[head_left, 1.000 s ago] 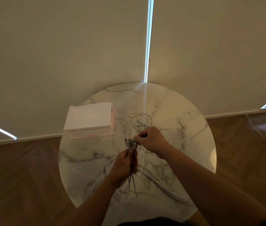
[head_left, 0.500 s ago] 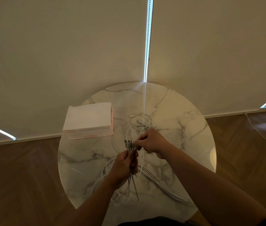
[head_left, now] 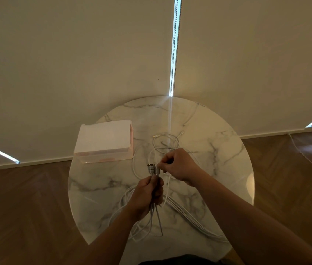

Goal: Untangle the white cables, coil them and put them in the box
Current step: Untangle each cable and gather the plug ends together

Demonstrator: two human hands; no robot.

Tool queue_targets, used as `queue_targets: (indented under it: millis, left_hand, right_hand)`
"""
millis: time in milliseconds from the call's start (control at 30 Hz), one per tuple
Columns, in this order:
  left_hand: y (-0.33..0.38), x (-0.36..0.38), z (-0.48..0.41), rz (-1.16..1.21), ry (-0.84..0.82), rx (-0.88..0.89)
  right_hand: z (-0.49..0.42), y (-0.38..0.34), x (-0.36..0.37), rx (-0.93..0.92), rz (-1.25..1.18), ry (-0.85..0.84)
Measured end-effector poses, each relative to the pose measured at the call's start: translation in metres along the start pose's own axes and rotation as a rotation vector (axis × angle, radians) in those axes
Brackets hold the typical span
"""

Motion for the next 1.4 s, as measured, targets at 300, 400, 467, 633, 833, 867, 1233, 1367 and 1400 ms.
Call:
queue_targets:
  millis: [300,400,467,633,833,867,1233,1367,1400]
  left_hand:
    - [0.017,-0.014,-0.002,0.134,0.125,0.058]
    - [0.026,-0.019,-0.002,0.188,0.166,0.088]
    - [0.026,-0.015,-0.001,0.219,0.141,0.059]
    - [0.006,-0.028,0.001,0.174,0.161,-0.092]
    - [0.000,-0.052,0.007,0.230,0.186,-0.148]
    - [0.003,-0.050,0.008,0.229,0.171,-0.149]
    - [0.016,-0.050,0.015,0.194,0.134,-0.133]
    - [0.013,-0.050,0.016,0.219,0.146,-0.131]
    - [0.013,-0.049,0.015,0.220,0.143,-0.128]
  right_hand:
    - [-0.001,0.056,-0.031,0.146,0.087,0.325]
    - [0.024,0.131,0.001,0.591,-0.224,0.194]
    - [0.039,0.145,0.048,0.795,-0.756,0.031]
    - [-0.004,0.118,0.018,0.592,-1.238,0.221]
    - [-0.040,0.097,-0.060,0.447,-1.218,0.369]
    - [-0.044,0.092,-0.064,0.433,-1.179,0.354]
    - [-0.078,0.018,-0.122,0.228,-0.986,0.302]
    - [-0.080,0.016,-0.130,0.257,-0.779,0.377]
    - [-0.077,0.022,-0.127,0.298,-0.767,0.393]
Point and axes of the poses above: each hand's wrist, its own z-axis away from the middle knuckle, its own x-axis out of the palm, y = z × x, the point moved 9 cm from there along -z, towards the middle knuckle, and after that the axes turned 14 degrees about -z, right-handed, at the moved point
